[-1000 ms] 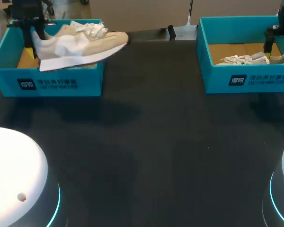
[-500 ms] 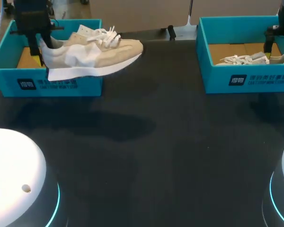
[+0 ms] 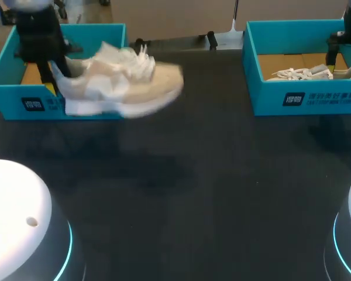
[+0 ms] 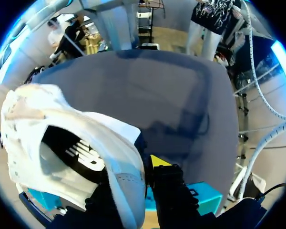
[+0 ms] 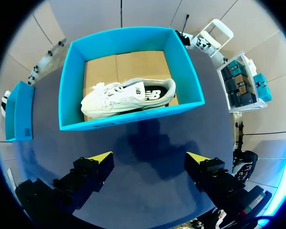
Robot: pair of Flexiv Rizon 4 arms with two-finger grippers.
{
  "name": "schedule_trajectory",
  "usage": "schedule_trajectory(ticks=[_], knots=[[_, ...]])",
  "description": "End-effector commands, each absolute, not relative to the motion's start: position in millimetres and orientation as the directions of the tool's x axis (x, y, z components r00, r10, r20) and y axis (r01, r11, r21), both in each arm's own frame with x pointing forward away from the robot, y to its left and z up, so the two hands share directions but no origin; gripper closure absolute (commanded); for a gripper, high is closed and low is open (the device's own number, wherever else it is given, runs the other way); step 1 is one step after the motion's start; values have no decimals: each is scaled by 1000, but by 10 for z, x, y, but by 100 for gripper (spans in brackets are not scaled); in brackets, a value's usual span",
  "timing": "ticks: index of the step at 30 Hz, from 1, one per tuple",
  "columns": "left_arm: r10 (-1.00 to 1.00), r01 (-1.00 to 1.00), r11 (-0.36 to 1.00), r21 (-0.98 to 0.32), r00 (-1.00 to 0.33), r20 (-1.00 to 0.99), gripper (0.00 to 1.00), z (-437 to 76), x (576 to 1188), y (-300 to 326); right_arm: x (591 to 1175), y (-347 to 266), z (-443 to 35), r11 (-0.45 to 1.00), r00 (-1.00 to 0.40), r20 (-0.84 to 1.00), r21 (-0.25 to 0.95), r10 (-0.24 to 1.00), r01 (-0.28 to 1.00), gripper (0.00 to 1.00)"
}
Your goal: Take the shoe out of the shoebox, open the shoe tongue, remove and reinsert the insole, then place the shoe into the shoebox
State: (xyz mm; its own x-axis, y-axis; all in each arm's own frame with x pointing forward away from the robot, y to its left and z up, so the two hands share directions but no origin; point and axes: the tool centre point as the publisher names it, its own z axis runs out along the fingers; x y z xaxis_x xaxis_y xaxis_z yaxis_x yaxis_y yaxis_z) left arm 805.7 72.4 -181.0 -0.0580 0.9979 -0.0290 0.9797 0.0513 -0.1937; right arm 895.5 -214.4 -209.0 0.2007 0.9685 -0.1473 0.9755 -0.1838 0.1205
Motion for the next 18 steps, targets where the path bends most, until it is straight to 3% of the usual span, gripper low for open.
schedule_trajectory(ticks=[1, 18], knots=[[1000, 969, 12, 247, -11, -4, 100, -2017, 7816, 421, 8942, -2145, -2092, -184, 201, -147, 123, 968, 975, 0], [999, 974, -7, 225, -2, 40, 100, -2156, 7581, 161, 8942, -2145, -2092, -184, 201, -147, 123, 968, 975, 0]])
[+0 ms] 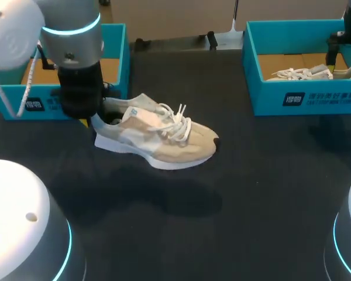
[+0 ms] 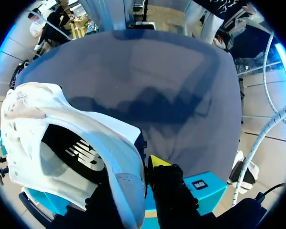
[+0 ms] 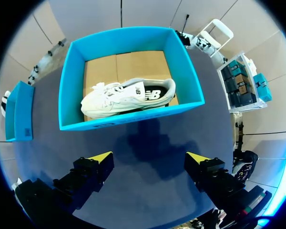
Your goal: Take the shoe out of the shoebox, open the shoe tongue, remove and reinsert the insole, then place the shoe into the shoebox
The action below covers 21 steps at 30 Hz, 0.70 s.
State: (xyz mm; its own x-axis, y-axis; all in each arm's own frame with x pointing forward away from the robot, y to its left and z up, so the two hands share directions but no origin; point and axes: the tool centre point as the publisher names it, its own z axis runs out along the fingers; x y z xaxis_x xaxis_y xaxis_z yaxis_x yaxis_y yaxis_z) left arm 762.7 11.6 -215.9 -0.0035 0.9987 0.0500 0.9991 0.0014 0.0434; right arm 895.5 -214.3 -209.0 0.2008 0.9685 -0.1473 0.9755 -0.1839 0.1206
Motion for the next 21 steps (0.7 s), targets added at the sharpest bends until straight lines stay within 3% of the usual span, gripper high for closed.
schedule_trajectory(ticks=[1, 11, 16, 21], knots=[[999, 974, -7, 225, -2, 40, 100, -2156, 7581, 161, 8942, -2145, -2092, -184, 201, -147, 123, 968, 975, 0], [992, 981, -109, 158, 98, 79, 100, -2644, 7162, -402, 8942, -2145, -2092, -184, 201, -147, 123, 968, 975, 0], [999, 998, -39, 45, 38, 22, 100, -2851, 7087, -622, 8942, -2145, -2092, -184, 201, -147, 123, 968, 975, 0], [999, 998, -39, 45, 38, 22, 100, -2851, 7087, -622, 8942, -2145, -2092, -184, 201, -147, 123, 968, 975, 0]])
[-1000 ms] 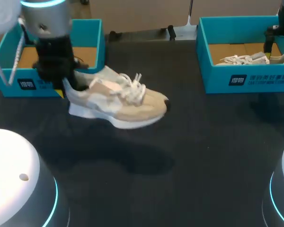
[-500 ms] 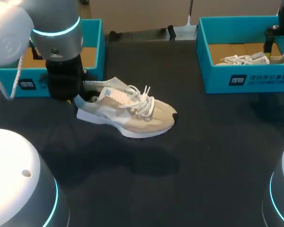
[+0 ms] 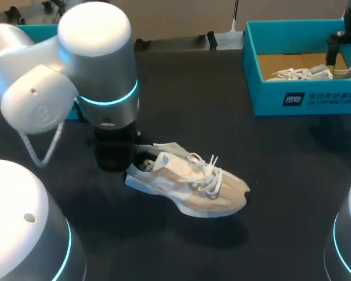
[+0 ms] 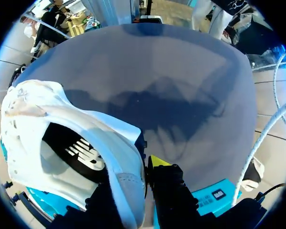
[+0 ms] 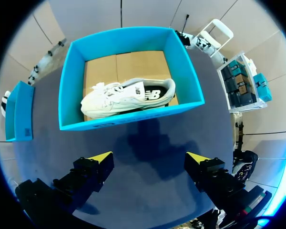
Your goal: Take the shoe out of the shoebox, open the shoe tongue, remove and reinsert the insole, then place the shoe into the shoebox
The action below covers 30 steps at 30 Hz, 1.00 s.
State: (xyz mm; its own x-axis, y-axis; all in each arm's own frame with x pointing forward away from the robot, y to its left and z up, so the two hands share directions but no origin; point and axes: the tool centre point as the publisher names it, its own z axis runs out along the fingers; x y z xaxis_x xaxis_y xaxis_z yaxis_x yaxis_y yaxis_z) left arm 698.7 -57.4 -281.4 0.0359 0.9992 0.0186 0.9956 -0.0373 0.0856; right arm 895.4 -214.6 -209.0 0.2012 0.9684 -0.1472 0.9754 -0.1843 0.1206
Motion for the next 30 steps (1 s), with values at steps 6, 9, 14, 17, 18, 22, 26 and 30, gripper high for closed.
schedule_trajectory(ticks=[6, 9, 14, 17, 18, 22, 26, 30], knots=[[999, 998, -39, 45, 38, 22, 100, -2851, 7087, -622, 8942, -2145, -2092, -184, 201, -147, 123, 968, 975, 0], [997, 997, -56, 46, 54, 54, 100, -2961, 7035, -680, 8942, -2145, -2092, -184, 201, -147, 123, 968, 975, 0], [997, 999, -28, 26, 26, 75, 100, -3208, 6930, -792, 8942, -2145, -2092, -184, 201, -147, 123, 968, 975, 0], [994, 999, -34, 30, 31, 101, 100, -3324, 6868, -860, 8942, -2145, -2092, -184, 201, -147, 123, 968, 975, 0], [994, 999, -38, 38, 34, 108, 100, -3355, 6851, -882, 8942, -2145, -2092, -184, 201, -147, 123, 968, 975, 0], [992, 999, -34, 36, 29, 121, 100, -3486, 6827, -949, 8942, -2145, -2092, -184, 201, -147, 123, 968, 975, 0], [989, 998, -42, 44, 35, 146, 100, -3585, 6779, -1005, 8942, -2145, -2092, -184, 201, -147, 123, 968, 975, 0], [988, 998, -44, 44, 37, 152, 100, -3648, 6765, -1045, 8942, -2145, -2092, -184, 201, -147, 123, 968, 975, 0]])
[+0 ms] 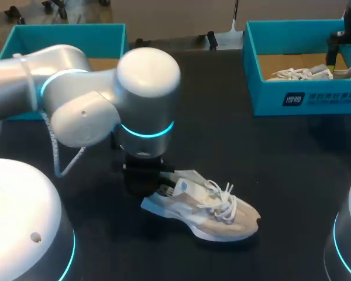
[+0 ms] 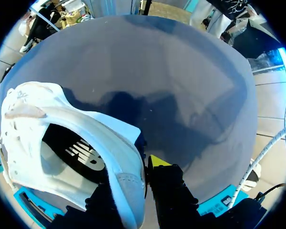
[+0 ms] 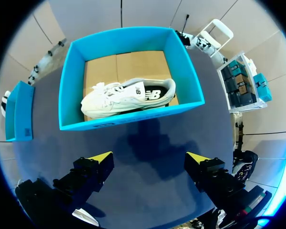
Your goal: Take the shoe out of the shoebox, open the shoe tongue, remove and reinsert the insole, then place the shoe into the shoebox
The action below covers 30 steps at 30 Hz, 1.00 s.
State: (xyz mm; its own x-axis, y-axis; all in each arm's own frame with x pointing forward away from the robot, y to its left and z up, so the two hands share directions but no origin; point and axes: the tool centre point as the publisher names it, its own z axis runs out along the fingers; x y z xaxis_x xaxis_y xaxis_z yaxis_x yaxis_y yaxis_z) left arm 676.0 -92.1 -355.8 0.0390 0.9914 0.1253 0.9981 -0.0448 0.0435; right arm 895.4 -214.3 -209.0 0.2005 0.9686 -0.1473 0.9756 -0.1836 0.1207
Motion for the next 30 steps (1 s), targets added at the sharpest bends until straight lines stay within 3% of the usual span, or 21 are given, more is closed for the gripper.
schedule_trajectory(ticks=[1, 30], knots=[[987, 998, -44, 43, 37, 155, 100, -3678, 6758, -1064, 8942, -2145, -2092, -184, 201, -147, 123, 968, 975, 0], [985, 997, -75, -1, 75, 156, 100, -4050, 6751, -1201, 8942, -2145, -2092, -184, 201, -147, 123, 968, 975, 0]])
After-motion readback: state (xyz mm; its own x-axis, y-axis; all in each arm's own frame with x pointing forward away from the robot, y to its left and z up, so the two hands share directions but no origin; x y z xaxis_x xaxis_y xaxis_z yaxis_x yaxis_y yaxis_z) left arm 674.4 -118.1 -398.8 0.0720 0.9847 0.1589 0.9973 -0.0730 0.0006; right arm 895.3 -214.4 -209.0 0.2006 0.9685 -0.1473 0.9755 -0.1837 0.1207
